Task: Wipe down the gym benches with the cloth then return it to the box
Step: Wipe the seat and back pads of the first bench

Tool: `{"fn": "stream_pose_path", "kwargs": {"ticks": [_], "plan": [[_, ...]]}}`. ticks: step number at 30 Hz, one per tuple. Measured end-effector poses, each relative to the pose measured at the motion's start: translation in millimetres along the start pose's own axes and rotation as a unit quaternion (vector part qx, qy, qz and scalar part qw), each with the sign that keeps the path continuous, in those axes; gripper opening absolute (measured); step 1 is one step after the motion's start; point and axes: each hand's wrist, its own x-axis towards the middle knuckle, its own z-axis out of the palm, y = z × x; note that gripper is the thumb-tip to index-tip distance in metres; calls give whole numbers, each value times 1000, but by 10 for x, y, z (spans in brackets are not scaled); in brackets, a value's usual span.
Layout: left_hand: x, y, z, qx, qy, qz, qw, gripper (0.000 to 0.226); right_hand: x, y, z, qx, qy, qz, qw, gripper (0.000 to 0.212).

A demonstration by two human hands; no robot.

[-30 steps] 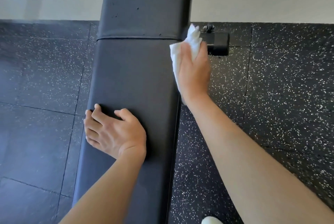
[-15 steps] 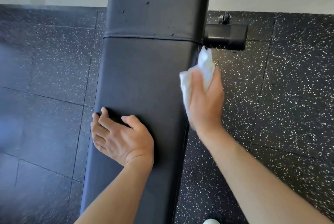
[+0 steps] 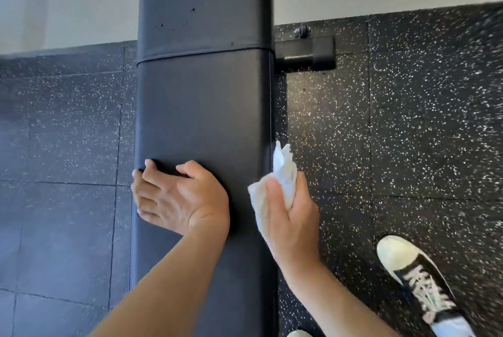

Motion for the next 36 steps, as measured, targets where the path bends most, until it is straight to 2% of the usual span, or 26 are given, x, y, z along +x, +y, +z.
{"fn": "stream_pose_path", "kwargs": {"ticks": [4,8,9,11,14,17,20,24,27,30,36], "plan": [[23,-52,23,8,-6,4,1000,60,-440,120,-73,-13,12,12,1000,20],[23,-96,-43,-40,-36,19,998,59,-303,-3,-106,-23,-21,3,1000,22],[-3,-154,-76,-54,-48,45,996,60,-146,-87,-89,-19,-27,5,999,24],[-127,-408,-167,-57,-73,164,982,61,232,-257,-31,-5,-18,28,999,26],[-332,-1116,-345,-40,-105,358,927,61,537,-461,104,-23,12,36,999,25],[-507,-1791,-498,-19,-127,430,894,63,213,-374,135,-30,45,30,998,28],[-607,-2048,-568,-10,-128,438,890,65,-484,-7,8,-65,36,30,997,27],[-632,-2028,-589,-5,-125,429,895,66,-1600,493,-247,-74,20,5,997,25],[-625,-2054,-581,-3,-115,436,893,66,-1968,630,-321,-74,6,14,997,24],[-625,-2062,-552,-9,-102,439,893,67,-1663,548,-267,-67,10,2,998,22],[-628,-2050,-521,-9,-91,443,892,67,-197,52,62,-24,50,-11,998,25]]}}
